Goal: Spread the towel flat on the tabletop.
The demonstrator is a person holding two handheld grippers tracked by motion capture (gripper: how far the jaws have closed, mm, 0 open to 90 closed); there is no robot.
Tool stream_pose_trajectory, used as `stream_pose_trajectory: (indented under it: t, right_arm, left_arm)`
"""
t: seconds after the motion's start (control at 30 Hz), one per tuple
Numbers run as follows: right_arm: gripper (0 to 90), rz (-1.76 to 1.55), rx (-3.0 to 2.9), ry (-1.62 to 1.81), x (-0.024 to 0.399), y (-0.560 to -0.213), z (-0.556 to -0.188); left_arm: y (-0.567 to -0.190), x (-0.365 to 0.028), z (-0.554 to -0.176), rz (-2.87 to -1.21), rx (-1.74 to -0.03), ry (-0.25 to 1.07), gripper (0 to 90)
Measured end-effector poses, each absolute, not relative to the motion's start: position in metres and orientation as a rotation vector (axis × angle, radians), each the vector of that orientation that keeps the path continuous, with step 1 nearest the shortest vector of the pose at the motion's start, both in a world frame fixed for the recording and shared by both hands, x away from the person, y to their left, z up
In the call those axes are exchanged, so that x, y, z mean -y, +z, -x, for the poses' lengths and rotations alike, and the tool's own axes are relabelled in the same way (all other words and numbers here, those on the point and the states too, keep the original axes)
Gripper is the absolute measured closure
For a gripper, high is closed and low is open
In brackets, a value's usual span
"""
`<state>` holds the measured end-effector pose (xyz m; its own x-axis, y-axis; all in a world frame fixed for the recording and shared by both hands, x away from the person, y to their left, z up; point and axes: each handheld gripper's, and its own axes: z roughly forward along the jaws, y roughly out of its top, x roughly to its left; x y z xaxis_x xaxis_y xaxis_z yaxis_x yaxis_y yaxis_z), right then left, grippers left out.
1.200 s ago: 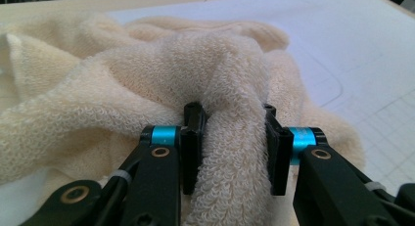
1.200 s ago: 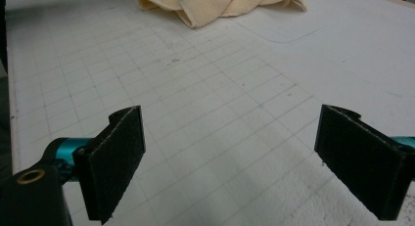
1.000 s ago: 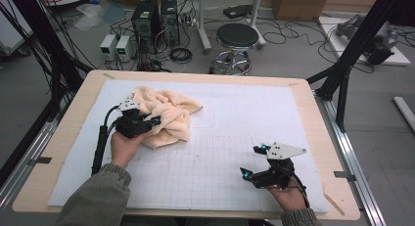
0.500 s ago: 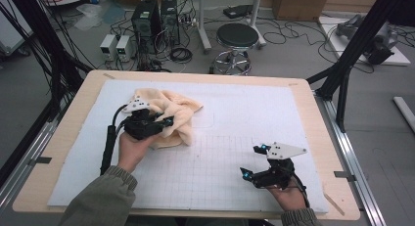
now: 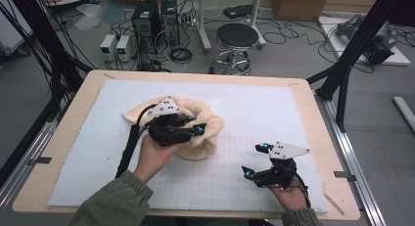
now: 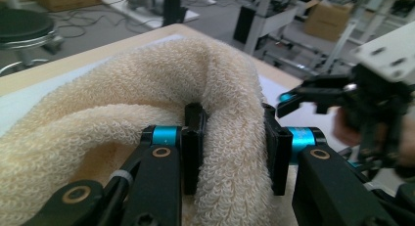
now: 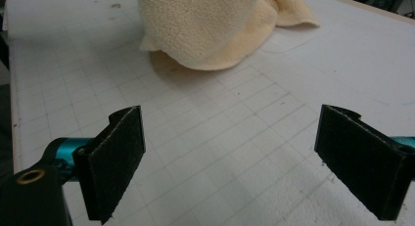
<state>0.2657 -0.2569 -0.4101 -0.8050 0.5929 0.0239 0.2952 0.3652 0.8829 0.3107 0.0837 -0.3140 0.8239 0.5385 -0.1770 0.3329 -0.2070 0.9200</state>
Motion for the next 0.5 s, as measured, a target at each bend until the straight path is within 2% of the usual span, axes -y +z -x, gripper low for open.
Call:
stream_pose_trajectory:
  t: [0.13, 0.23, 0.4, 0.5]
  right_arm:
    - [10.6, -0.790, -2.320, 1.426, 0.258, -0.409, -0.265]
    - [10.7, -0.786, -2.323, 1.426, 0.259, -0.409, -0.265]
    - [10.6, -0.787, -2.331, 1.431, 0.258, -0.410, -0.266]
    - [10.7, -0.779, -2.335, 1.452, 0.256, -0.408, -0.267]
  left_arm:
    - [-0.308, -0.066, -0.299, -1.803, -0.604, 0.187, 68.1]
    - [-0.319, -0.056, -0.294, -1.853, -0.584, 0.206, 67.7]
    - [-0.367, -0.062, -0.280, -1.927, -0.637, 0.185, 66.1]
    - [-0.381, -0.074, -0.273, -1.937, -0.663, 0.184, 63.1]
